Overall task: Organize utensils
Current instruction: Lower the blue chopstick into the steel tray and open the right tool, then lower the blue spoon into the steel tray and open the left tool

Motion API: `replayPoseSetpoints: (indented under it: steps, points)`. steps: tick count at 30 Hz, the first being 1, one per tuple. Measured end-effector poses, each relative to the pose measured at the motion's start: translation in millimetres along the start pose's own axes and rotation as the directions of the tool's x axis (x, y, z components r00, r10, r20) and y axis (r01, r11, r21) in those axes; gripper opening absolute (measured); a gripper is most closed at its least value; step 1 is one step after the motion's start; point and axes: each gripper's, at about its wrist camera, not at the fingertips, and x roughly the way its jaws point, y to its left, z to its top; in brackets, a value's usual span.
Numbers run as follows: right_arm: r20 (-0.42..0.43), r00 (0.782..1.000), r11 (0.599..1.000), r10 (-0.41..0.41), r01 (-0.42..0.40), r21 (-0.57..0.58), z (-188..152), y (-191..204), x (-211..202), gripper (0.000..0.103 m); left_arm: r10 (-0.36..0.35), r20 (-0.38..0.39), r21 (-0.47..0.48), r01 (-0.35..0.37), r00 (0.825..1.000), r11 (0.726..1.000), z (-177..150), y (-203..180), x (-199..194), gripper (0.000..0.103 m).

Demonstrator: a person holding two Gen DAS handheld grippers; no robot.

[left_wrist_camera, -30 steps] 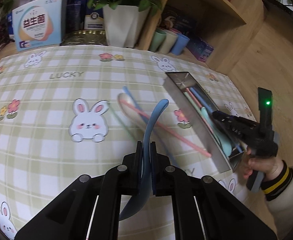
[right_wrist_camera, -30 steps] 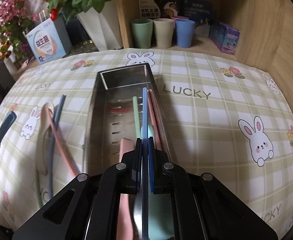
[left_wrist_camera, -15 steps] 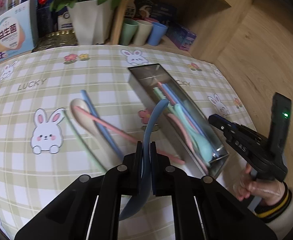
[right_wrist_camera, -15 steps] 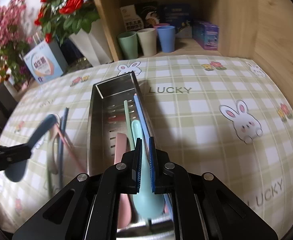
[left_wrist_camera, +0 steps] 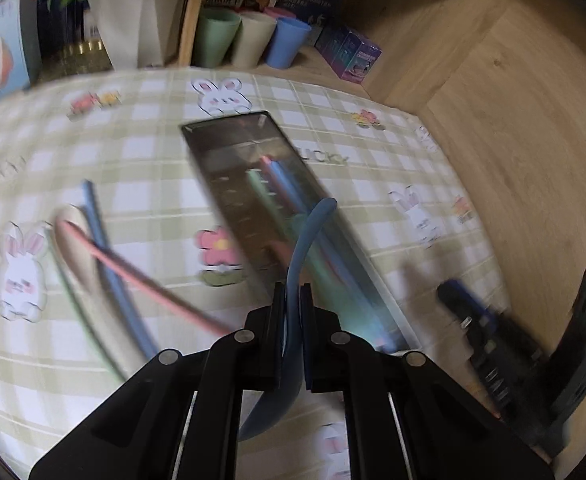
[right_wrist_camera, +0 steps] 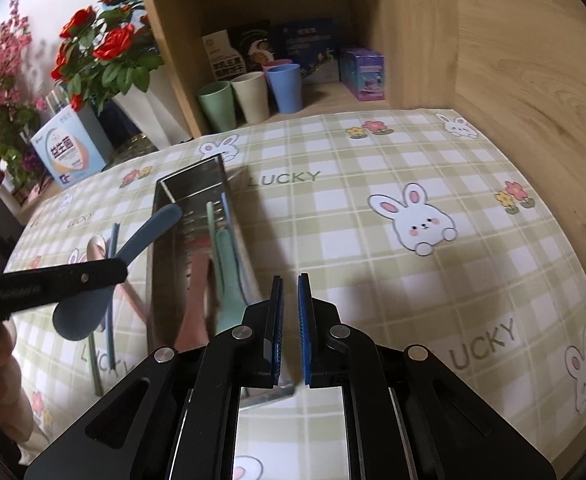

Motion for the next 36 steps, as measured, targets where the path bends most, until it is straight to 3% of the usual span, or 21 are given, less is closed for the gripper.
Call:
replayPoseSetpoints:
  steps: [7, 13, 19, 26, 36]
  points:
    - [0.02, 1.0, 0.998, 0.004, -0.005, 0.056, 1, -12, -10, 0.008, -0.061, -0.048, -0.157, 0.053, 0.997, 0.986, 19, -5, 23, 0.007]
    - [0.015, 1.0, 0.998, 0.004, -0.005, 0.055, 0, -12, -11, 0.008, -0.154, -0.013, -0.233, 0.147, 0.988, 0.961, 15, -5, 36, 0.007]
    - [0.009, 1.0, 0.999, 0.006, -0.007, 0.05, -2, -11, -12, 0.008, -0.149, -0.029, -0.294, 0.134, 0.988, 0.946, 5, 3, 47, 0.007]
    - [0.003, 1.0, 0.998, 0.007, -0.007, 0.055, -3, -9, -14, 0.008, -0.061, -0.021, -0.275, 0.052, 0.998, 0.96, 2, 5, 38, 0.007]
    - [-0.001, 1.0, 0.998, 0.005, -0.005, 0.06, -3, -6, -21, 0.008, -0.128, -0.051, -0.232, 0.113, 0.991, 0.966, -1, -9, 40, 0.007]
